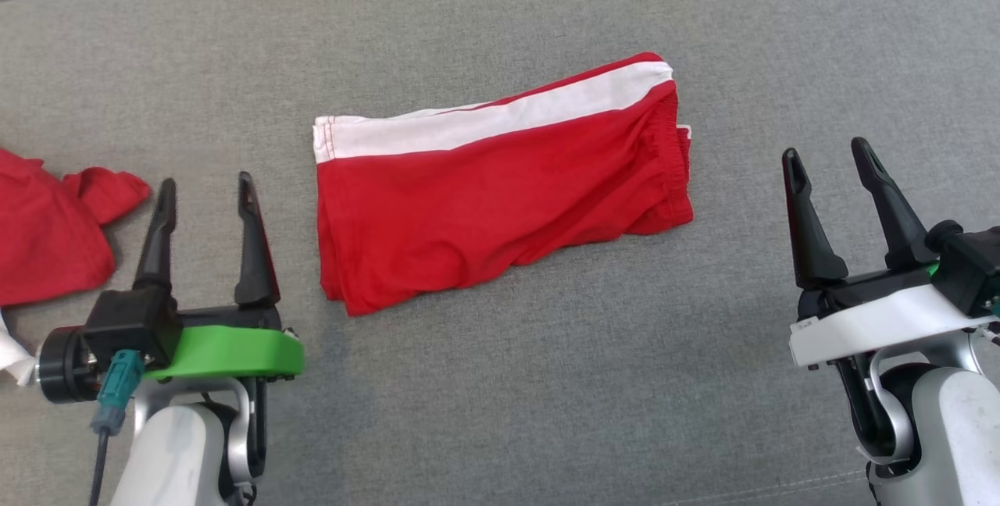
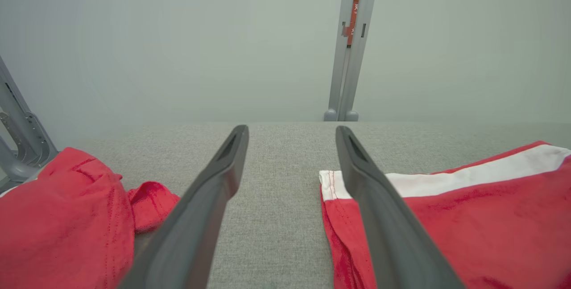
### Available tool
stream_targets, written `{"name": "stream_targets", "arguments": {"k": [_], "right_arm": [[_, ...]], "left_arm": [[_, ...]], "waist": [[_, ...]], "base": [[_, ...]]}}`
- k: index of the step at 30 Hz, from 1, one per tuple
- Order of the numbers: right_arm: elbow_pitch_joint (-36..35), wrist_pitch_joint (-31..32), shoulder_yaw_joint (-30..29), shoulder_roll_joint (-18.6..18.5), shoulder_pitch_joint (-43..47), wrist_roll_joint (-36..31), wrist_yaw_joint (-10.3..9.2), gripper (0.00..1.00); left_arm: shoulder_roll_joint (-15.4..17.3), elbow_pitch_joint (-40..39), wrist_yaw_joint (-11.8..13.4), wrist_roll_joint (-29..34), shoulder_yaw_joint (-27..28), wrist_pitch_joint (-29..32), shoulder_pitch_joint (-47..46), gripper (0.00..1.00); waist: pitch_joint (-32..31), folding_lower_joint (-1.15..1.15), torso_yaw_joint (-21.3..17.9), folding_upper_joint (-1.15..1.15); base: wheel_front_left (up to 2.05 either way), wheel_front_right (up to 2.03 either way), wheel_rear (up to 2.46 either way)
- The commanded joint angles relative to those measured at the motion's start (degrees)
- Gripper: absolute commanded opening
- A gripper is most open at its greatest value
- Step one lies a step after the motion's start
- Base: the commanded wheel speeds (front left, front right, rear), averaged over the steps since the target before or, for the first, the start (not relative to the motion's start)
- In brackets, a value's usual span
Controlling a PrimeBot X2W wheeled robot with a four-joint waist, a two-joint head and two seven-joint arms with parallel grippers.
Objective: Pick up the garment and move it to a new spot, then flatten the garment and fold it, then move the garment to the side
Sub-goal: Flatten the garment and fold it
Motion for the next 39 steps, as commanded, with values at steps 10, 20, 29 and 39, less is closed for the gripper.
{"name": "stream_targets", "arguments": {"k": [10, 20, 29, 39], "right_arm": [[-2.15, 2.55, -0.82, -0.12, 2.40, -0.36, 0.00, 1.00], [-0.30, 3.89, -1.71, -0.56, 1.72, -0.64, 0.00, 1.00], [6.19, 4.13, 0.77, -1.49, -5.21, 0.12, 0.00, 1.00], [20.45, 1.78, 1.89, -0.08, -13.43, -0.77, 0.00, 1.00]], "left_arm": [[1.86, -2.63, -0.25, 0.73, -0.57, 0.75, 3.30, 1.00], [1.80, -4.08, -0.30, 0.85, -1.66, 1.55, 1.18, 1.00], [0.03, -4.85, -1.32, 1.45, -4.38, 0.21, -4.77, 1.00], [-0.97, -3.42, -1.99, 1.91, -5.93, -1.17, -8.60, 1.00]], "waist": [[-2.04, 0.00, 1.05, 0.00], [0.23, 0.00, 2.22, 0.00], [7.85, 0.00, 5.96, 0.00], [11.54, 0.00, 7.84, 0.00]], "base": [[0.00, 0.00, 0.00], [0.00, 0.00, 0.00], [0.00, 0.00, 0.00], [0.00, 0.00, 0.00]]}}
